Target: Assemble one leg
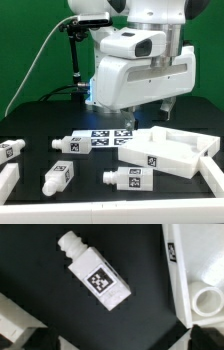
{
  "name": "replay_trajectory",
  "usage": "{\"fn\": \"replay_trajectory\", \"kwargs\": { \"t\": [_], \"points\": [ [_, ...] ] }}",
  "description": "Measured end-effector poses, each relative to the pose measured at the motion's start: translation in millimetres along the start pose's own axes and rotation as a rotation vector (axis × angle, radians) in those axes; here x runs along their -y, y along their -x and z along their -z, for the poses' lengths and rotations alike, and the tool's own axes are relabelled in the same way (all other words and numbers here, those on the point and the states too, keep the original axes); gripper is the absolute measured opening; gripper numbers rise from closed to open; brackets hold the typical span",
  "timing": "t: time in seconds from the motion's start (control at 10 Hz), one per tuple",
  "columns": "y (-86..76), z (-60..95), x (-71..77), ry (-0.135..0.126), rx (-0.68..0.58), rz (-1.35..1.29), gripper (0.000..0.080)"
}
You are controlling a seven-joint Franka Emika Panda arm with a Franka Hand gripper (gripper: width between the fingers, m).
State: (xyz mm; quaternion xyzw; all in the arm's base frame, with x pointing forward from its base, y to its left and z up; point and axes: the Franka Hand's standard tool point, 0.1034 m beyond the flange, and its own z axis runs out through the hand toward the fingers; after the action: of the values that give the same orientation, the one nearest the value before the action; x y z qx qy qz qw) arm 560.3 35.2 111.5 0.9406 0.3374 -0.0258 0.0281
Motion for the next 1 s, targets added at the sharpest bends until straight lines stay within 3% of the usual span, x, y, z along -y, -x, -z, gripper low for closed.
{"fn": "replay_trajectory", "kwargs": {
  "t": [0.2,0.8,1.0],
  "points": [
    [0.8,-0.2,-0.4,0.016,0.011,-0.010,0.0649],
    [0.5,-1.4,0.1,0.015,0.009,-0.011,0.0649],
    [15.1,-16.4,4.0,0.017,-0.014,-0.045,0.0649]
  ]
}}
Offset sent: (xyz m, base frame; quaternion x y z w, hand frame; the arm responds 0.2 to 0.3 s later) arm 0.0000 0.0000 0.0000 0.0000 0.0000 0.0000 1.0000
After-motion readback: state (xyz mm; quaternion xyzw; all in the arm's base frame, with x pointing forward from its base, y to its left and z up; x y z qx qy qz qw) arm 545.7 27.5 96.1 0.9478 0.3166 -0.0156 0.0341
